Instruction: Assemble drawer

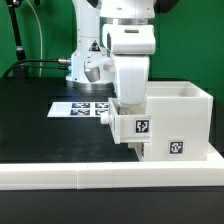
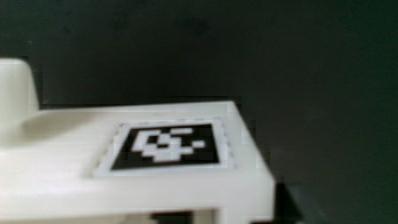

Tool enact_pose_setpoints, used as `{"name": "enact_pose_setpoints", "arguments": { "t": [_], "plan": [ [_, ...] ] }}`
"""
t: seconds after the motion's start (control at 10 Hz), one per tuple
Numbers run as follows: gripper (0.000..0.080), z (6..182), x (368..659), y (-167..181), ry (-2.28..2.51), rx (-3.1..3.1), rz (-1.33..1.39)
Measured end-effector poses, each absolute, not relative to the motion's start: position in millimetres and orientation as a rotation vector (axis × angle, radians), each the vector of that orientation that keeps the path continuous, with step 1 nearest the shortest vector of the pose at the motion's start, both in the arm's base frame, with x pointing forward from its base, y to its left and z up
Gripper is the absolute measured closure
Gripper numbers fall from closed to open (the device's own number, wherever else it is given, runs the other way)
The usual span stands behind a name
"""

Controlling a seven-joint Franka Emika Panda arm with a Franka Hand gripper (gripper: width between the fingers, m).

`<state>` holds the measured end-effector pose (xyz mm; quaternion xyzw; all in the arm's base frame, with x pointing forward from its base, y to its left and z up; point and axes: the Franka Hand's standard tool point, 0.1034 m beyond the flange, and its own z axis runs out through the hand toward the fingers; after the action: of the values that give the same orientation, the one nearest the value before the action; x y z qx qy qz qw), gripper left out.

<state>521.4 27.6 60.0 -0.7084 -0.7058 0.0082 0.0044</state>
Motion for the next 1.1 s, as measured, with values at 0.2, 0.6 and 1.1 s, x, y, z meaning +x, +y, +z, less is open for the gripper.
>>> {"name": "enact_pose_setpoints", "arguments": {
  "t": [0.2, 0.6, 1.1],
  "plan": [
    [0.0333, 70.8, 524.8, 27.5, -2.216, -2.23, 0.016],
    [0.0153, 108.3, 529.8, 9.2, -2.238, -2.242, 0.029],
    [0.015, 103.3, 517.4, -34.8, -2.244, -2.19, 0.085]
  ]
}}
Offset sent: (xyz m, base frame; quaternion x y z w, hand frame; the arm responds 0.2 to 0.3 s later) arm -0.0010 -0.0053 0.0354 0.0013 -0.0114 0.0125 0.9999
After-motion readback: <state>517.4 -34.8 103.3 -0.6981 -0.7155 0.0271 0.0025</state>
